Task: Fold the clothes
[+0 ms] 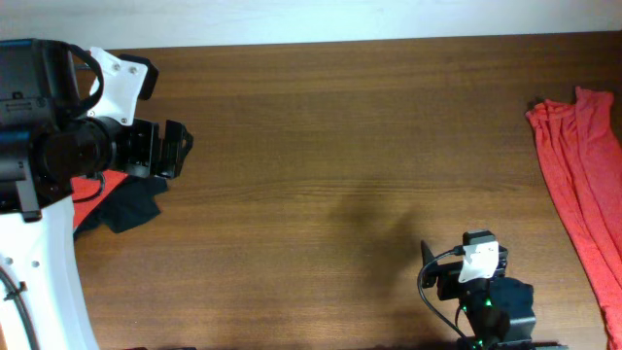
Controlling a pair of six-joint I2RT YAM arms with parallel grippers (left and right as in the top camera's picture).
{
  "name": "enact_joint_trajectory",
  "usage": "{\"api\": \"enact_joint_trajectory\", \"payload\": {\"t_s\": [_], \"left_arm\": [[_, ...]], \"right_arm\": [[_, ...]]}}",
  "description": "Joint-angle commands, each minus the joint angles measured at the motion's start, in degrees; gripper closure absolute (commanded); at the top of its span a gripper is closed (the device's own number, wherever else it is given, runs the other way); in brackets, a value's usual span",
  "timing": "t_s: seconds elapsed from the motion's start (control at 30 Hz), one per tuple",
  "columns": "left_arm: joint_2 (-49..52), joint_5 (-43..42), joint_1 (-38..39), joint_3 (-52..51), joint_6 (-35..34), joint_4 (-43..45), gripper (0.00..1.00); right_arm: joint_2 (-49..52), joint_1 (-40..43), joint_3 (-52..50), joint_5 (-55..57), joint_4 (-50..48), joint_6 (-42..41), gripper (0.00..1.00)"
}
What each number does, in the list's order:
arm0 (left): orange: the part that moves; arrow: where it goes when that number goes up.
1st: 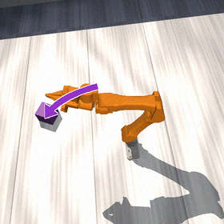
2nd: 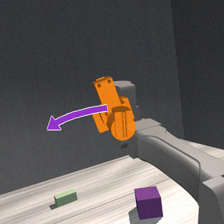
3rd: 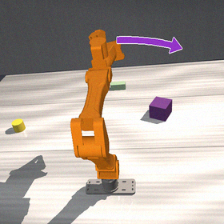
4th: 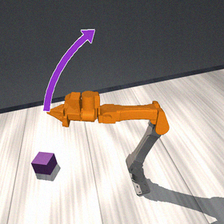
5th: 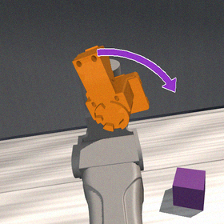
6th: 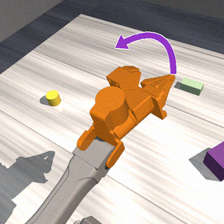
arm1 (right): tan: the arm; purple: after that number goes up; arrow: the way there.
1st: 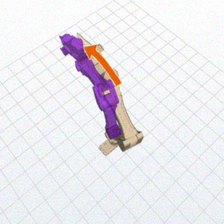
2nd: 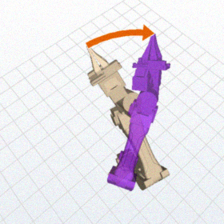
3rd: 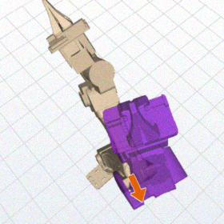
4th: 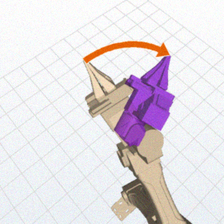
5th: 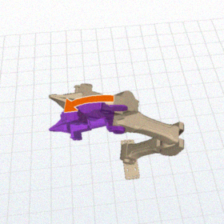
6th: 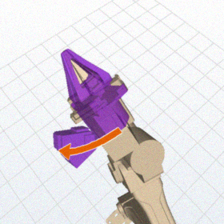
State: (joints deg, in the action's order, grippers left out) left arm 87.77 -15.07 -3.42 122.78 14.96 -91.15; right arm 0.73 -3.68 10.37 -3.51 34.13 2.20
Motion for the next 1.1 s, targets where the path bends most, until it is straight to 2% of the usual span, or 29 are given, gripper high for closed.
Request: {"api": "enact_joint_trajectory", "payload": {"t_s": [0.0, 0.93, 1.07], "left_arm": [[0.3, 0.1, 0.2, -0.1, -0.8, 0.0, 0.01], [0.3, 0.1, 0.2, -0.1, -0.8, -0.6, 0.01], [0.6, 3.0, 0.0, -0.2, -0.5, -0.3, 0.01]], "right_arm": [[-0.5, 0.0, -1.6, -0.4, -0.8, 0.4, 0.02], [-0.4, 0.0, -1.6, -0.4, -0.6, 0.4, 0.01], [-0.4, 0.0, -1.6, -0.4, -0.6, 0.4, 0.01]]}}
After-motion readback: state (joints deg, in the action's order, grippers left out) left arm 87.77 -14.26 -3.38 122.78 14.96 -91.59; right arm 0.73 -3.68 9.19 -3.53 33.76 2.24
